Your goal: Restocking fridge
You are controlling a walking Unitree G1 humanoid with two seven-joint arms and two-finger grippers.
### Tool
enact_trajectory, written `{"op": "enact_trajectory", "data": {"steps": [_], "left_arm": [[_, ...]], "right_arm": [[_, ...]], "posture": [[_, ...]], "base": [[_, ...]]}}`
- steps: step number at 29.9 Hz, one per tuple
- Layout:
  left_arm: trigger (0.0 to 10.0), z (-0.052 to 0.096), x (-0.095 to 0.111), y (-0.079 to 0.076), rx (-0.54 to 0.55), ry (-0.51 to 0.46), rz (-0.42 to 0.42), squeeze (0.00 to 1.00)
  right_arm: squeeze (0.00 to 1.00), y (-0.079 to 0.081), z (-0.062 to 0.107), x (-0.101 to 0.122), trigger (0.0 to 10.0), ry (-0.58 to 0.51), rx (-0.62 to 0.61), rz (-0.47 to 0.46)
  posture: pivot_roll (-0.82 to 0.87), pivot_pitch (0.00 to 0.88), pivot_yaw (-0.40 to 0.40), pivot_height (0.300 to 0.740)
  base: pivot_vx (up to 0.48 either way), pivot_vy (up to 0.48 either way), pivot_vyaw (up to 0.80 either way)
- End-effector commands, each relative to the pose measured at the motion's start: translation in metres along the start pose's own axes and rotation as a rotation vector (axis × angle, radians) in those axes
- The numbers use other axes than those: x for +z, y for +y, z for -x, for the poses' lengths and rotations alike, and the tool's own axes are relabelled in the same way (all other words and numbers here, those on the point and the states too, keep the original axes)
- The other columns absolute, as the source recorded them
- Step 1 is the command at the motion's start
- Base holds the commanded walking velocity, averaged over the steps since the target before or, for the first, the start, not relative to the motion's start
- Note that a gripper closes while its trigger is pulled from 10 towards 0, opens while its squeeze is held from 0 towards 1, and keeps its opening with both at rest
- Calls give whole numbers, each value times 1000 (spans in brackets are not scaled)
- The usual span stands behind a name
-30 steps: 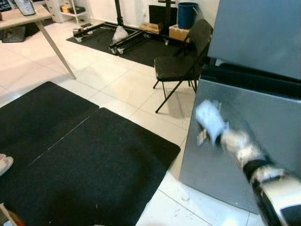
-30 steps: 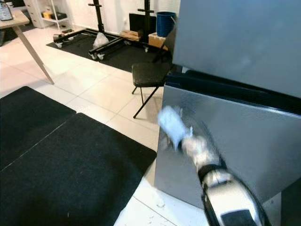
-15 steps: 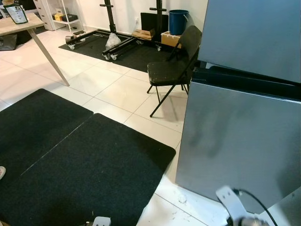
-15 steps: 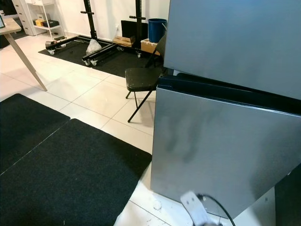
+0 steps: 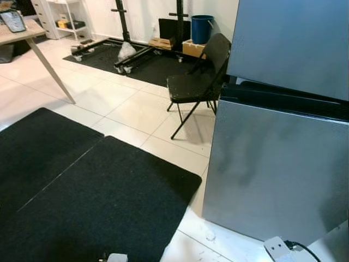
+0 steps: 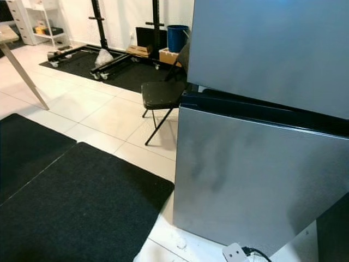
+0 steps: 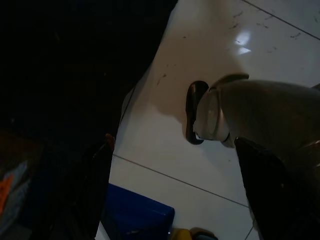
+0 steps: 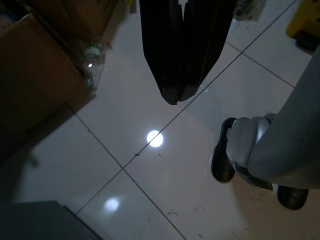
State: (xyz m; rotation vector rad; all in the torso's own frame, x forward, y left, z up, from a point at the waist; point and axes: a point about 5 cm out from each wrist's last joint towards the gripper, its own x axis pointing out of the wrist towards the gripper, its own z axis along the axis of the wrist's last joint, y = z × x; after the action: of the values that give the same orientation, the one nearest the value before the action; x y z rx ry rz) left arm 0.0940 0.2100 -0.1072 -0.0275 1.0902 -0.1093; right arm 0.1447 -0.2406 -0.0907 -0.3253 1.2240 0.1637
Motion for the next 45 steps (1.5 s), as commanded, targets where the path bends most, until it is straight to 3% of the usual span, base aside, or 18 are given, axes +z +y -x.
{"op": "enact_trajectory", "data": {"steps": [1,14,23,30,32,36,38,40,41,45], "left_arm": [[10000,-1,0,-1,-11,12,-13,0],[10000,0,0,-1,-7,16,-22,0],[10000,-1,1,-1,-15,14,-38,0],[10000,-1,1,1,-11,35,-84,0],[10000,0,1,2,4,27,-63,0],[10000,-1,2,3,11,21,-58,0],[10000,-1,2,2,11,23,-68,0],[10000,-1,2,2,11,24,-68,0],[10000,-1,2,1,10,25,-70,0],[10000,-1,1,1,9,26,-71,0]], "right_arm": [[0,2,0,0,10000,-2,-3,-4],[0,-2,0,11,10000,-61,-26,-39],[0,-15,4,44,10000,-195,-83,-85],[0,-34,15,90,10000,-390,-117,-163],[0,-40,25,122,10000,-530,-74,-184],[0,-41,31,139,10000,-613,-35,-179],[0,-41,44,167,10000,-741,45,-186],[0,-41,47,173,10000,-775,66,-191],[0,-41,58,193,10000,-865,104,-184],[0,-42,71,214,10000,-945,108,-148]], "posture": [[-43,0,-6,740],[-45,0,-4,740],[-51,0,-1,740],[-58,0,0,740],[-60,0,-1,740],[-59,0,-3,740],[-59,0,-5,740],[-59,0,-5,740],[-61,0,-5,740],[-58,0,-6,740]], "base": [[259,0,0],[255,0,0],[0,0,0],[0,-311,0],[0,-229,0],[0,0,0],[0,0,0],[0,0,0],[0,0,0],[0,0,0]]}}
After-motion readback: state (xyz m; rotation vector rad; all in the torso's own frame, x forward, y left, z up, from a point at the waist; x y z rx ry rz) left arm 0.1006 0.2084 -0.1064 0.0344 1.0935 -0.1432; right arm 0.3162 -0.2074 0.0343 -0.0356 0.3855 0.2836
